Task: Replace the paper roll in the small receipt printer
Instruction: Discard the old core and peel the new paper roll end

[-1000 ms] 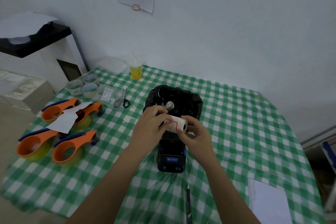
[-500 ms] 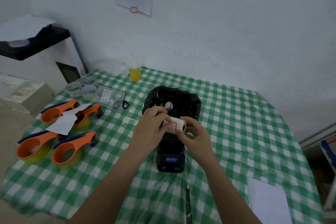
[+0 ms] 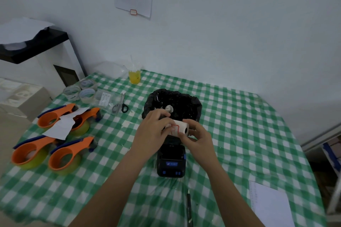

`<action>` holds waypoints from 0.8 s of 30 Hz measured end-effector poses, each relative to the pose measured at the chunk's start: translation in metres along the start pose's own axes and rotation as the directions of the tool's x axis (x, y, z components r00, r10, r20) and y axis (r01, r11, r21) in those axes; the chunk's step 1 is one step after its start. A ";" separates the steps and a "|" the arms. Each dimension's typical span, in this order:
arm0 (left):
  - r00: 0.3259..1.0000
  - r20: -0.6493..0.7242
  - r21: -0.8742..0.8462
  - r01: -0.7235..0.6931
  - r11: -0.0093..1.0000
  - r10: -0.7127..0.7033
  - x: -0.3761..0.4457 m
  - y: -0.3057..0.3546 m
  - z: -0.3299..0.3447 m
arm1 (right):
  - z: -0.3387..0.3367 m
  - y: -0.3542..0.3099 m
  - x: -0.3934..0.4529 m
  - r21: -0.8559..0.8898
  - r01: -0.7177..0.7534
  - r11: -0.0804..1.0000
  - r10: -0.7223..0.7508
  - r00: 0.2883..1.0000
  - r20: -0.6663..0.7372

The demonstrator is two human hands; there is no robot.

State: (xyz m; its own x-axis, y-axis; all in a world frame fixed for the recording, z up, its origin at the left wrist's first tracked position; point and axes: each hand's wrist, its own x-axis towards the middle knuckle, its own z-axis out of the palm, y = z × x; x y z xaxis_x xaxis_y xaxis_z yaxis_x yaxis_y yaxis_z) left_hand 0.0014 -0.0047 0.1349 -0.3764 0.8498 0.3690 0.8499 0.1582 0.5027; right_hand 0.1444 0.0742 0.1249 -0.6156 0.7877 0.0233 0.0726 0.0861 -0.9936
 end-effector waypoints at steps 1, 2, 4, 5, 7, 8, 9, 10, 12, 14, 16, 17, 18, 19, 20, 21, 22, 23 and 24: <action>1.000 0.006 -0.013 0.002 1.000 -0.002 0.001 -0.001 0.000 | -0.001 0.000 0.001 -0.008 -0.001 1.000 0.001 1.000 -0.002; 1.000 0.015 -0.030 0.008 1.000 -0.008 0.001 -0.001 0.000 | -0.001 0.000 0.001 -0.012 -0.001 1.000 0.001 1.000 0.002; 0.999 0.031 -0.071 0.038 0.997 -0.036 0.003 -0.002 0.001 | -0.001 0.000 0.002 -0.014 0.000 1.000 0.000 1.000 0.019; 0.998 0.040 -0.093 0.062 0.994 -0.058 0.004 -0.002 0.001 | 0.000 0.001 0.002 -0.020 0.002 1.000 -0.002 1.000 0.026; 0.995 0.056 -0.124 0.094 0.988 -0.087 0.005 -0.002 0.001 | 0.000 0.001 0.003 -0.034 0.008 0.999 -0.007 1.000 0.029; 0.994 0.062 -0.126 0.092 0.988 -0.085 0.006 -0.002 0.001 | -0.001 0.002 0.004 -0.042 0.011 0.999 -0.009 1.000 0.029; 0.995 0.070 -0.123 0.081 0.989 -0.073 0.006 -0.002 0.001 | -0.001 0.003 0.005 -0.050 0.010 0.999 -0.009 1.000 0.029; 0.995 0.076 -0.120 0.065 0.991 -0.056 0.006 -0.002 0.001 | -0.002 0.004 0.006 -0.054 0.007 0.999 -0.005 0.999 0.031; 0.995 0.094 -0.121 0.032 0.992 -0.021 0.007 -0.002 0.001 | -0.004 0.004 0.007 -0.043 -0.004 0.999 0.006 0.999 0.037; 0.992 0.122 -0.124 0.021 0.992 -0.006 0.008 -0.001 0.001 | -0.006 0.005 0.007 -0.029 -0.012 0.999 0.013 0.999 0.036; 0.987 0.158 -0.129 0.026 0.991 -0.005 0.010 0.000 0.001 | -0.008 0.006 0.008 -0.031 -0.017 0.999 0.019 0.999 0.038; 0.985 0.173 -0.127 0.023 0.992 -0.001 0.011 0.000 0.001 | -0.008 0.007 0.009 -0.035 -0.019 0.999 0.021 0.999 0.048; 0.983 0.185 -0.122 0.017 0.992 0.006 0.012 0.000 0.001 | -0.009 0.008 0.010 -0.042 -0.022 0.999 0.025 0.998 0.063; 0.980 0.197 -0.119 0.010 0.993 0.014 0.012 0.000 0.001 | -0.010 0.009 0.011 -0.050 -0.024 0.998 0.028 0.997 0.078; 0.978 0.206 -0.119 0.005 0.993 0.020 0.012 0.000 0.001 | -0.010 0.010 0.011 -0.056 -0.025 0.998 0.030 0.996 0.089; 0.976 0.215 -0.126 0.006 0.992 0.021 0.012 -0.001 0.002 | -0.010 0.010 0.011 -0.054 -0.026 0.998 0.031 0.995 0.099; 0.975 0.221 -0.137 0.011 0.991 0.020 0.012 -0.001 0.002 | -0.010 0.011 0.012 -0.043 -0.027 0.999 0.032 0.994 0.106; 0.975 0.223 -0.154 0.022 0.988 0.013 0.012 -0.001 0.003 | -0.010 0.010 0.012 -0.026 -0.031 0.999 0.034 0.993 0.113; 0.975 0.223 -0.179 0.036 0.983 0.005 0.012 -0.001 0.003 | -0.010 0.010 0.012 -0.008 -0.036 0.999 0.037 0.992 0.119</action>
State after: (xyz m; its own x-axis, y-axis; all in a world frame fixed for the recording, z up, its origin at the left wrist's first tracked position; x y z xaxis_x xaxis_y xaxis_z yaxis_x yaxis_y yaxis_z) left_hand -0.0025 0.0073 0.1366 -0.2803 0.9413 0.1882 0.7563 0.0958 0.6472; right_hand 0.1455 0.0902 0.1162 -0.7018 0.7119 -0.0266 0.1011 0.0625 -0.9929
